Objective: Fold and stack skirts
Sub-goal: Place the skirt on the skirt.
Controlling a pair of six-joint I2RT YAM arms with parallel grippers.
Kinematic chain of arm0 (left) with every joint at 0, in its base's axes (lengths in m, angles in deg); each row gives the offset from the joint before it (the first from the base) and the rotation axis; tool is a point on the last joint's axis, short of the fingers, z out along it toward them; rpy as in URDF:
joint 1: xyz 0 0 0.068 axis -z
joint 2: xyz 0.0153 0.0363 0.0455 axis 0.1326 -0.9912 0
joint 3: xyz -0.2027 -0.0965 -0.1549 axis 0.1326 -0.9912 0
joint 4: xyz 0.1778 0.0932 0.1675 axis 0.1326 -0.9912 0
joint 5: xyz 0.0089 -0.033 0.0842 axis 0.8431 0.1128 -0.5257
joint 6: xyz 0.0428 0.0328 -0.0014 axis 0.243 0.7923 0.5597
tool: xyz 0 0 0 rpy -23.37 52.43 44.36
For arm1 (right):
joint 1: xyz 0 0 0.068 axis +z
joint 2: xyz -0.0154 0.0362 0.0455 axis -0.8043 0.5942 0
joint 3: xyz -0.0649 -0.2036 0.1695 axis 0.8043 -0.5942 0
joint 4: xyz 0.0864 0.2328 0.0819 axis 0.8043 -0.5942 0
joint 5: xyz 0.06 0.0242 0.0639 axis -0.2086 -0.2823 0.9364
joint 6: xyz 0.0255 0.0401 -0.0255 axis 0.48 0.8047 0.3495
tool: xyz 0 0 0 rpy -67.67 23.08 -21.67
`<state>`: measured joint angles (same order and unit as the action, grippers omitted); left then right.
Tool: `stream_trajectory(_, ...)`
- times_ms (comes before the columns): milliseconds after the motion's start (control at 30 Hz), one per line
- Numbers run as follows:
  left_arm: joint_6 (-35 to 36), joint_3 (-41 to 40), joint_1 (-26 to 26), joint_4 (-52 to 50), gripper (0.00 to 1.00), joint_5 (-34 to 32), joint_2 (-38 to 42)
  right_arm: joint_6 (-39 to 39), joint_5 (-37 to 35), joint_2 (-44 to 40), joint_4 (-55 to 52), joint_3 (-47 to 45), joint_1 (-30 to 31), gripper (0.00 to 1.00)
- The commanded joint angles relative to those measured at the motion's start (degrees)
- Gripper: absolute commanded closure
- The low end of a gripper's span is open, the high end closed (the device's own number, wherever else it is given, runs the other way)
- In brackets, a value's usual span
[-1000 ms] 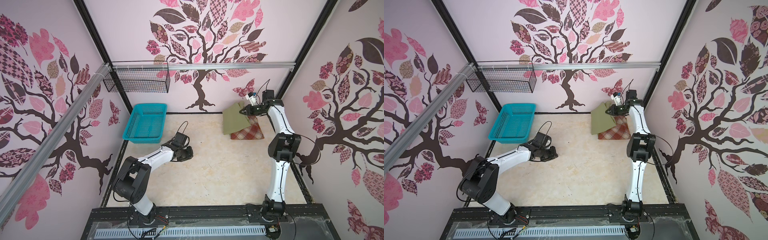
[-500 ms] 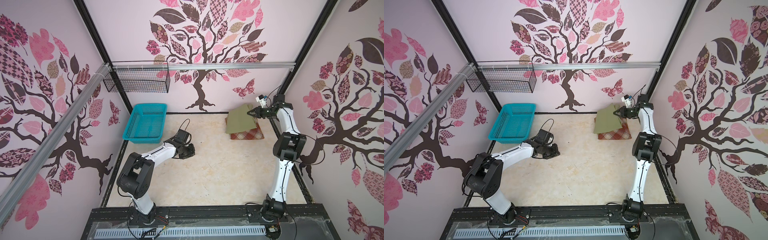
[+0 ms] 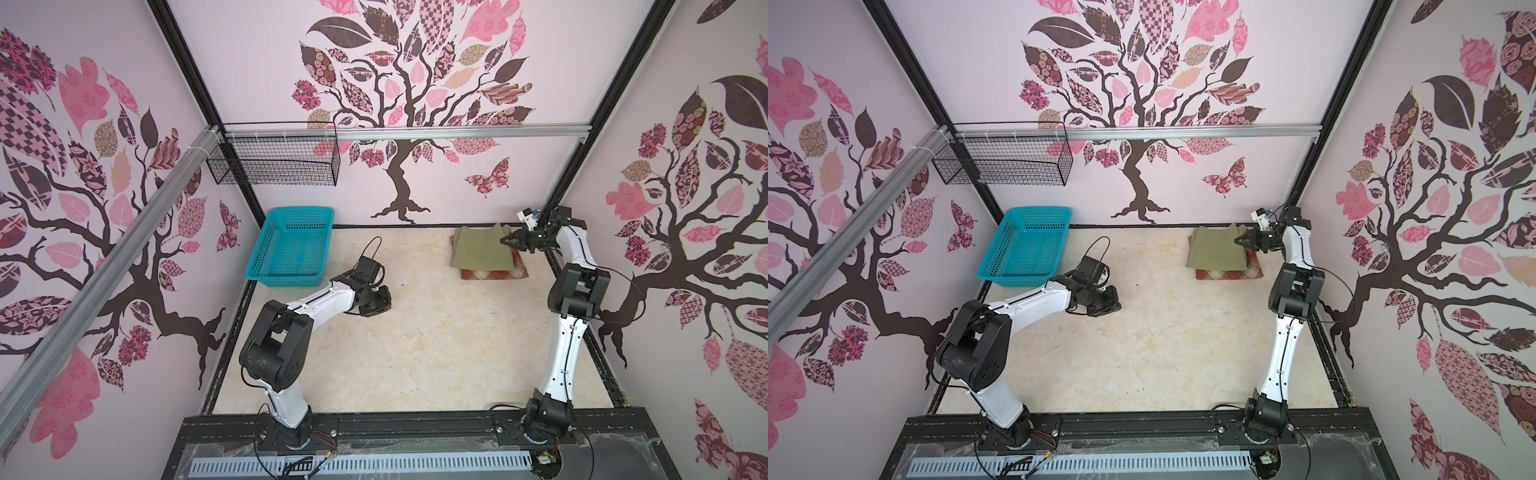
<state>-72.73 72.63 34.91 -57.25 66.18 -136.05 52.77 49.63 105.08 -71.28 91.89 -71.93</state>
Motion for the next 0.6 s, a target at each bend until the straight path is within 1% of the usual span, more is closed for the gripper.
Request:
stream_trajectory(0,0.0,2.5,-0.1,-1.1,0.89,0.4,-0.4,0.0,-0.5,2.1,-1.2,3.3,0.0,1.00)
stream_trajectory(167,0.2,2.6,-0.1,-1.3,0.89,0.3,-1.0,4.9,-3.6,2.4,3.3,2.7,0.0,1.00)
stream_trajectory(400,0.2,2.5,-0.2,-1.0,0.89,0.5,-1.5,7.6,-6.8,3.4,6.1,2.1,-0.1,1.00)
stream_trajectory(567,0.0,2.6,-0.1,-0.8,0.89,1.0,-2.3,8.1,-8.4,3.6,7.1,1.4,-0.1,1.00)
